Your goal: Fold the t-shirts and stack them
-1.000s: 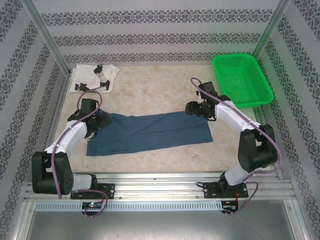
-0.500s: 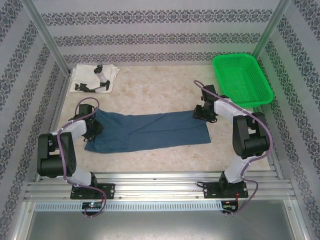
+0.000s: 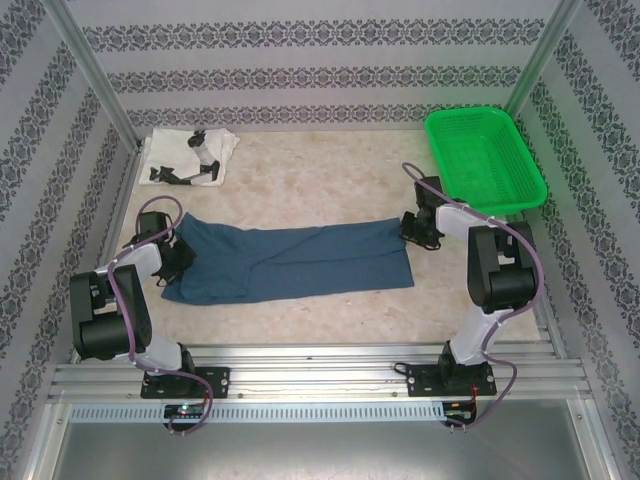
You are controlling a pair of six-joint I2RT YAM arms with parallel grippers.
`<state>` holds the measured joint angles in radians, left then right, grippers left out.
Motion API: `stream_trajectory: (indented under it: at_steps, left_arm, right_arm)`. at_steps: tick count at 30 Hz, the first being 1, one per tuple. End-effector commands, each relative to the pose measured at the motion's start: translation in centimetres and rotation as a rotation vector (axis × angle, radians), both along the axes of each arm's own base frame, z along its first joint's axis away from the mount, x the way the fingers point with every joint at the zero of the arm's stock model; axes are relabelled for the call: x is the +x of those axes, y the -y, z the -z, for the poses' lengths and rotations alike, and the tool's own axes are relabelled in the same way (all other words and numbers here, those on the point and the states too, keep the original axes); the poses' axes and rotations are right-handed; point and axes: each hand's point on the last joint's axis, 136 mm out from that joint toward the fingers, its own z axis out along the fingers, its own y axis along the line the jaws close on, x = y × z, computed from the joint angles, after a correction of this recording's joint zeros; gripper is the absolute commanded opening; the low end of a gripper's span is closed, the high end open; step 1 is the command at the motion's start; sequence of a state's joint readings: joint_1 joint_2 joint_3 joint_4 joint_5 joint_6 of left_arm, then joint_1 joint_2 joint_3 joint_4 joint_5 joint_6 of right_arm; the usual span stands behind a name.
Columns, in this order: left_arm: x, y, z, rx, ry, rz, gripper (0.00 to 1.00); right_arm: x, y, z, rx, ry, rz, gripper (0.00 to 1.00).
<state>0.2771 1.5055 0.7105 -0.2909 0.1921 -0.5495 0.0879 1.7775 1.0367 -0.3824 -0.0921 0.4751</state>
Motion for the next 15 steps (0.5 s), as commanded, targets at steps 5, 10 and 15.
stream_trajectory:
  at_steps: [5, 10, 15]
  left_arm:
    - [-1.8, 0.6, 2.2, -0.04, -0.082, 0.024, 0.0]
    - [-1.6, 0.6, 2.1, -0.037, -0.076, 0.026, 0.0]
    - [-1.5, 0.4, 2.1, -0.033, -0.082, 0.03, 0.0]
  right_arm:
    - [2.3, -1.4, -2.6, 0.044, 0.123, -0.044, 0.56]
    - [3.7, -1.6, -1.2, 0.04, 0.089, -0.04, 0.55]
    - [5.4, -2.3, -0.6, 0.066, 0.08, -0.047, 0.48]
